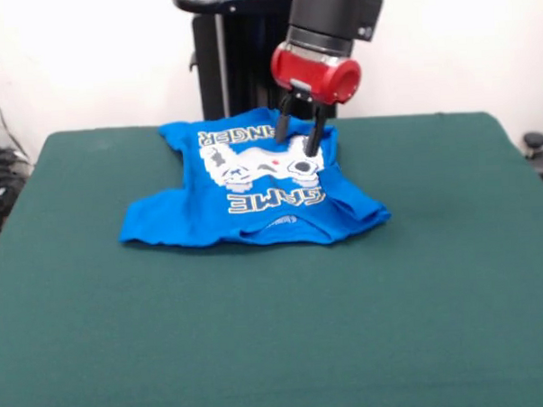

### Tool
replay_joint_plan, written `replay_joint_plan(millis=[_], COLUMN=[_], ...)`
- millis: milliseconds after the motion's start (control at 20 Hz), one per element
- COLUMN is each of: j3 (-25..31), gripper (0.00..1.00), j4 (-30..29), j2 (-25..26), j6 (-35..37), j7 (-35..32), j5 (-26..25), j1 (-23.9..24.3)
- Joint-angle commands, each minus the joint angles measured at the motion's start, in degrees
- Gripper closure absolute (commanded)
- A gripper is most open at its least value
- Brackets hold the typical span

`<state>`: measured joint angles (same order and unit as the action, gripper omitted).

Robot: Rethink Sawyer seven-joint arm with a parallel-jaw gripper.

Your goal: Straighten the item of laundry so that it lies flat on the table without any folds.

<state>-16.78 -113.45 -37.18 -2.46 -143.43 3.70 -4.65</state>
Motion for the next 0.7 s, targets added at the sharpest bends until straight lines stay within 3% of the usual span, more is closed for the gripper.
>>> replay_joint_plan(millis=[50,150,550,700], j3=[1.25,0.72,-2.63,-1.41], gripper=[0.0,0.0,0.0,0.0], j4=[9.44,9.96,12.15,11.26], j2=[1.1,-1.45,-1.93,-4.92], j6=[10.54,14.83,17.87,19.65], j7=[-2.14,-1.8,-0.45,2.63], j5=[2.4,2.07,-1.21,-3.74], j1=[-1.01,-1.18,-1.52,1.75])
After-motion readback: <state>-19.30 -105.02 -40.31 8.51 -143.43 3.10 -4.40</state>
